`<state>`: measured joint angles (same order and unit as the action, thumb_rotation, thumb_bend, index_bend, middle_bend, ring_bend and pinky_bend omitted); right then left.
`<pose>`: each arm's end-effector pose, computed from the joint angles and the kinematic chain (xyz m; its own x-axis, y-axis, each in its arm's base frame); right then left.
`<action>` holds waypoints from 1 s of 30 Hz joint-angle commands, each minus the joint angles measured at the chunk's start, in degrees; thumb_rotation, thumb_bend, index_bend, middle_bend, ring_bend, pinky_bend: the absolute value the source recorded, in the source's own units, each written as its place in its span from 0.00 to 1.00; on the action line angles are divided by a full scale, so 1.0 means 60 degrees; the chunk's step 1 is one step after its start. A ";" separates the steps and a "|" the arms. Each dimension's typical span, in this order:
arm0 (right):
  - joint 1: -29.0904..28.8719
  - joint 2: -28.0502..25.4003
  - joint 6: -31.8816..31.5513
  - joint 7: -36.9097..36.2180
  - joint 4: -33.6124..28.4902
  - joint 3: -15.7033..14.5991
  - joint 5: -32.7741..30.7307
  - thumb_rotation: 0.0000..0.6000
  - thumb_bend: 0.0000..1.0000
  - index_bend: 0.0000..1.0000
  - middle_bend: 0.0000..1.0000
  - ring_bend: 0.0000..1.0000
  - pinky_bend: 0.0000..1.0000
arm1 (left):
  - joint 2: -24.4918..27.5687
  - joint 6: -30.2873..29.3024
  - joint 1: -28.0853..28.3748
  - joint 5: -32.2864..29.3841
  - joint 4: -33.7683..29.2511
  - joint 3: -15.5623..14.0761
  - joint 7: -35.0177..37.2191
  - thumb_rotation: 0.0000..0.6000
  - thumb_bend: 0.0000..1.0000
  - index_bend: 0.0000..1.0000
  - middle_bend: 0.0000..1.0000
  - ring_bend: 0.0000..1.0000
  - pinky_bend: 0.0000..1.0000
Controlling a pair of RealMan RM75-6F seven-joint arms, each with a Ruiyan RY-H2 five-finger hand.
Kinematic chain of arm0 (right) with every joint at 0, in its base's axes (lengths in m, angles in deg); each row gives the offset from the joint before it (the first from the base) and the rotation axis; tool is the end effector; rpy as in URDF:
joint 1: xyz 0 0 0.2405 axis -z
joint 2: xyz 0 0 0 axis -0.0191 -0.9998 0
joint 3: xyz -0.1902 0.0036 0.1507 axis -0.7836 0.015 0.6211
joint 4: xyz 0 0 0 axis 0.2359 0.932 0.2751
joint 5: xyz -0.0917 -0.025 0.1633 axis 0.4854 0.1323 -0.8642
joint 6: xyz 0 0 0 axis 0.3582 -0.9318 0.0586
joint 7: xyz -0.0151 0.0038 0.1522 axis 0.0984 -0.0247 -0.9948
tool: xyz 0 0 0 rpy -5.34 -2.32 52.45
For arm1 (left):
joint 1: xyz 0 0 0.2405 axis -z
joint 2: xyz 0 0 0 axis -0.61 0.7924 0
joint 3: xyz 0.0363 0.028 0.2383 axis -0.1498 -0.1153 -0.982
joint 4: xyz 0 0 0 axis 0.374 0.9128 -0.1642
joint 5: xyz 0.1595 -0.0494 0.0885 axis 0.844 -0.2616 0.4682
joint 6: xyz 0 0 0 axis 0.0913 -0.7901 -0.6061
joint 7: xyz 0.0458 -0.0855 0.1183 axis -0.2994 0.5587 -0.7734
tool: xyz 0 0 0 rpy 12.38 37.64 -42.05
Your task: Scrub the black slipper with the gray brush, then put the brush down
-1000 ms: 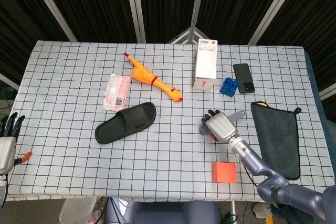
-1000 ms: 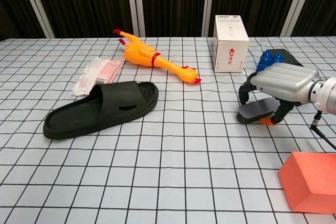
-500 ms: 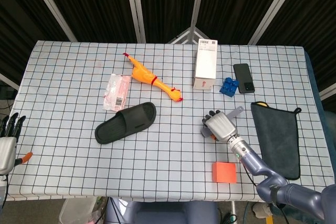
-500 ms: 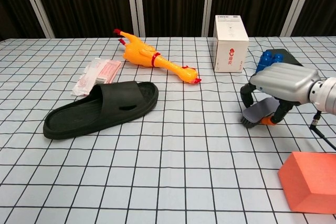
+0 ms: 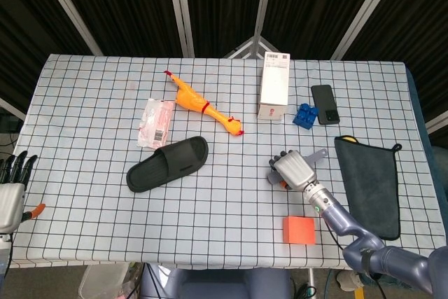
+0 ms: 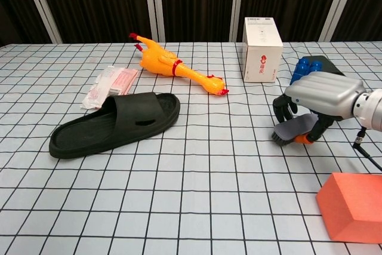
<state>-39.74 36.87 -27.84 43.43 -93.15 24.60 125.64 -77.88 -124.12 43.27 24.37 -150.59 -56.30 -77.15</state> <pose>-0.1910 -0.3321 -0.0005 0.6975 -0.1483 0.7011 -0.6494 -0.5444 0.5309 -0.2962 0.1935 0.1602 0.6032 0.0426 0.7965 0.7913 0.0934 -0.6043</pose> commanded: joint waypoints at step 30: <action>-0.0633 -0.0051 -0.0222 0.0447 -0.0214 0.0567 -0.0004 1.00 0.76 0.80 0.70 0.58 0.69 | -0.0401 0.3563 0.2628 0.1871 0.0108 -0.0362 0.1190 1.00 0.67 0.10 0.12 0.06 0.11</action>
<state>-43.19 36.40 -29.65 46.02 -94.34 27.55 126.17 -79.31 -106.92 55.72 35.26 -150.38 -58.93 -71.39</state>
